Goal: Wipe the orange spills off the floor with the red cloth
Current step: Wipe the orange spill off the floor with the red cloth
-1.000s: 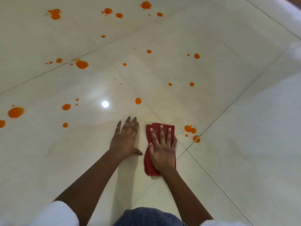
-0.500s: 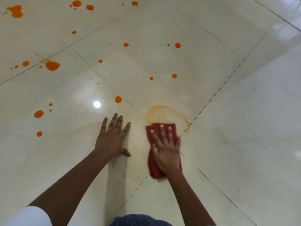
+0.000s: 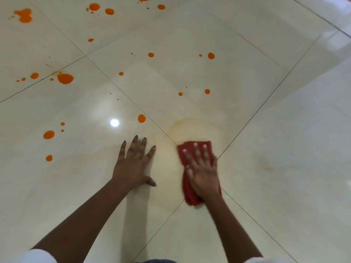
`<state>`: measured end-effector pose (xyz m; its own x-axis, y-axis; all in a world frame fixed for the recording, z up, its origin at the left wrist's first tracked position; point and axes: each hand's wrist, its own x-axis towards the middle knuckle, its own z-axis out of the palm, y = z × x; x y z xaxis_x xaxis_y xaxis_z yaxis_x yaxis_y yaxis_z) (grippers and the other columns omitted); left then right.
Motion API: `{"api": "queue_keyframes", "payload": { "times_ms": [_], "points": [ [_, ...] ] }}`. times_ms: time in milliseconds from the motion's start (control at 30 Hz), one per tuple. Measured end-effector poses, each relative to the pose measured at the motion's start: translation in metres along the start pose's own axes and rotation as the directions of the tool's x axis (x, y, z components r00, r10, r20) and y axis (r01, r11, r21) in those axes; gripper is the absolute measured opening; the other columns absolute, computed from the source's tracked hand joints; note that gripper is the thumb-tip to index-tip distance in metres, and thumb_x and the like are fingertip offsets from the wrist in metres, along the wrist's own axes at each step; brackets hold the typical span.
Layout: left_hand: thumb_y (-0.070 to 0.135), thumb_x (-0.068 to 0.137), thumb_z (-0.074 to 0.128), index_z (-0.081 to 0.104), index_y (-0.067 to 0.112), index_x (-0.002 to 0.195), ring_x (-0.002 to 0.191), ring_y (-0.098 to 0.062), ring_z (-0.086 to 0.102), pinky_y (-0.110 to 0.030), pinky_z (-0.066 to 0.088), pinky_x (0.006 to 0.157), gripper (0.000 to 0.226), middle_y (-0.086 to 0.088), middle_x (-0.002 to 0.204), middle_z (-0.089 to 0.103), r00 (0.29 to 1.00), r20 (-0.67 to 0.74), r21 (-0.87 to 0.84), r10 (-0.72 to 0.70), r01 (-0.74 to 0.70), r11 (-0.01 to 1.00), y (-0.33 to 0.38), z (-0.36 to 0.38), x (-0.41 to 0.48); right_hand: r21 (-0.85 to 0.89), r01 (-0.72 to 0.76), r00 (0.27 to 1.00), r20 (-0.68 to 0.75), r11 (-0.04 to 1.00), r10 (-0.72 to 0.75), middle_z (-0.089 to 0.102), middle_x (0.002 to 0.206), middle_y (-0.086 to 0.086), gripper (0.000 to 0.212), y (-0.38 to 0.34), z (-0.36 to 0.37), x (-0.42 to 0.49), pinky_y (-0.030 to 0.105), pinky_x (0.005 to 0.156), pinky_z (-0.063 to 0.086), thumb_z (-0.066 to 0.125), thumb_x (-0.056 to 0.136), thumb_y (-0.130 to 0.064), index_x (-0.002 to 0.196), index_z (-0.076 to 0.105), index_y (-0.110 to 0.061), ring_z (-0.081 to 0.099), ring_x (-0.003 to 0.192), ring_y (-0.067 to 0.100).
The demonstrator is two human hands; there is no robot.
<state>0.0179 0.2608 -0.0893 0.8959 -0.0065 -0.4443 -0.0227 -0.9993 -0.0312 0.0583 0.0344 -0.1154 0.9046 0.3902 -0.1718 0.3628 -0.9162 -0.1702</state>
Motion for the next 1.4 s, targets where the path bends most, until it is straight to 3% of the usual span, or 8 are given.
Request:
{"api": "queue_keyframes", "payload": {
  "times_ms": [133, 367, 533, 767, 900, 1000, 1167, 1400],
  "points": [
    [0.082, 0.062, 0.05, -0.021, 0.031, 0.144, 0.14, -0.027, -0.027, -0.05, -0.017, 0.11, 0.12, -0.003, 0.151, -0.032, 1.0, 0.011, -0.082, 0.026, -0.025, 0.996, -0.002, 0.006, 0.002, 0.026, -0.229, 0.973, 0.04, 0.973, 0.228, 0.002, 0.158, 0.001, 0.054, 0.004, -0.018, 0.08, 0.055, 0.113, 0.002, 0.025, 0.095, -0.039, 0.147, 0.011, -0.037, -0.004, 0.144, 0.027],
    [0.1, 0.037, 0.005, -0.007, 0.008, 0.148, 0.138, -0.023, -0.024, -0.039, -0.008, 0.114, 0.145, -0.006, 0.149, -0.027, 0.999, -0.036, -0.214, -0.002, -0.006, 0.977, -0.031, 0.026, -0.01, 0.032, 0.208, 0.976, 0.054, 0.978, -0.209, 0.017, 0.156, 0.0, 0.057, -0.054, 0.004, 0.031, 0.054, 0.111, 0.014, 0.024, 0.086, -0.041, 0.143, 0.027, -0.038, 0.011, 0.144, 0.029],
    [0.098, 0.043, 0.003, -0.015, 0.007, 0.145, 0.14, -0.023, -0.024, -0.041, -0.009, 0.113, 0.138, -0.006, 0.149, -0.03, 1.0, -0.02, -0.239, 0.022, -0.026, 0.971, -0.042, 0.035, -0.016, 0.014, -0.106, 0.994, 0.03, 0.994, 0.105, 0.005, 0.158, 0.001, 0.054, -0.051, -0.009, 0.09, 0.053, 0.113, 0.007, 0.025, 0.094, -0.039, 0.147, 0.014, -0.037, -0.001, 0.145, 0.027],
    [0.1, 0.04, 0.002, -0.016, 0.006, 0.145, 0.136, -0.021, -0.031, -0.037, -0.017, 0.11, 0.142, -0.005, 0.145, -0.035, 0.983, -0.071, -0.379, -0.169, 0.13, 0.916, -0.062, 0.035, -0.023, 0.014, 0.306, 0.949, 0.079, 0.952, -0.306, 0.025, 0.154, 0.002, 0.057, -0.103, 0.008, 0.051, 0.054, 0.11, 0.018, 0.025, 0.085, -0.04, 0.141, 0.035, -0.035, 0.018, 0.142, 0.03],
    [0.099, 0.046, 0.005, -0.001, 0.003, 0.148, 0.142, -0.024, -0.017, -0.038, -0.013, 0.114, 0.14, -0.011, 0.152, -0.019, 0.985, -0.057, -0.348, -0.162, 0.133, 0.928, -0.068, 0.04, -0.025, 0.004, 0.066, 0.997, 0.046, 0.998, -0.066, 0.009, 0.158, 0.002, 0.056, -0.089, -0.006, 0.113, 0.054, 0.112, 0.008, 0.021, 0.09, -0.04, 0.145, 0.021, -0.036, 0.003, 0.145, 0.028],
    [0.095, 0.057, 0.008, 0.029, -0.002, 0.141, 0.141, -0.032, 0.02, -0.043, 0.007, 0.111, 0.13, -0.021, 0.152, 0.025, 0.979, -0.045, -0.338, -0.198, 0.172, 0.925, -0.068, 0.036, -0.025, -0.009, 0.121, 0.989, 0.089, 0.993, -0.119, 0.0, 0.158, 0.001, 0.054, -0.146, -0.008, 0.151, 0.053, 0.113, 0.001, 0.027, 0.095, -0.037, 0.147, 0.013, -0.035, -0.006, 0.144, 0.027],
    [0.095, 0.054, 0.017, 0.03, -0.001, 0.143, 0.142, -0.033, 0.019, -0.041, -0.005, 0.112, 0.131, -0.019, 0.154, 0.021, 0.981, -0.041, -0.324, -0.191, 0.168, 0.931, -0.07, 0.032, -0.027, 0.011, 0.393, 0.914, 0.1, 0.919, -0.392, 0.01, 0.157, -0.004, 0.057, -0.134, 0.004, 0.084, 0.053, 0.112, 0.007, 0.017, 0.088, -0.041, 0.145, 0.02, -0.04, 0.003, 0.145, 0.026],
    [0.092, 0.052, 0.021, 0.035, -0.001, 0.139, 0.137, -0.034, 0.032, -0.045, 0.012, 0.111, 0.129, -0.02, 0.149, 0.032, 0.976, -0.078, -0.31, -0.205, 0.172, 0.935, -0.068, 0.036, -0.027, -0.045, 0.118, 0.989, 0.089, 0.992, -0.114, 0.001, 0.158, 0.0, 0.054, -0.148, -0.008, 0.162, 0.054, 0.113, 0.001, 0.026, 0.095, -0.034, 0.147, 0.014, -0.035, -0.005, 0.144, 0.026]
  ]
}}
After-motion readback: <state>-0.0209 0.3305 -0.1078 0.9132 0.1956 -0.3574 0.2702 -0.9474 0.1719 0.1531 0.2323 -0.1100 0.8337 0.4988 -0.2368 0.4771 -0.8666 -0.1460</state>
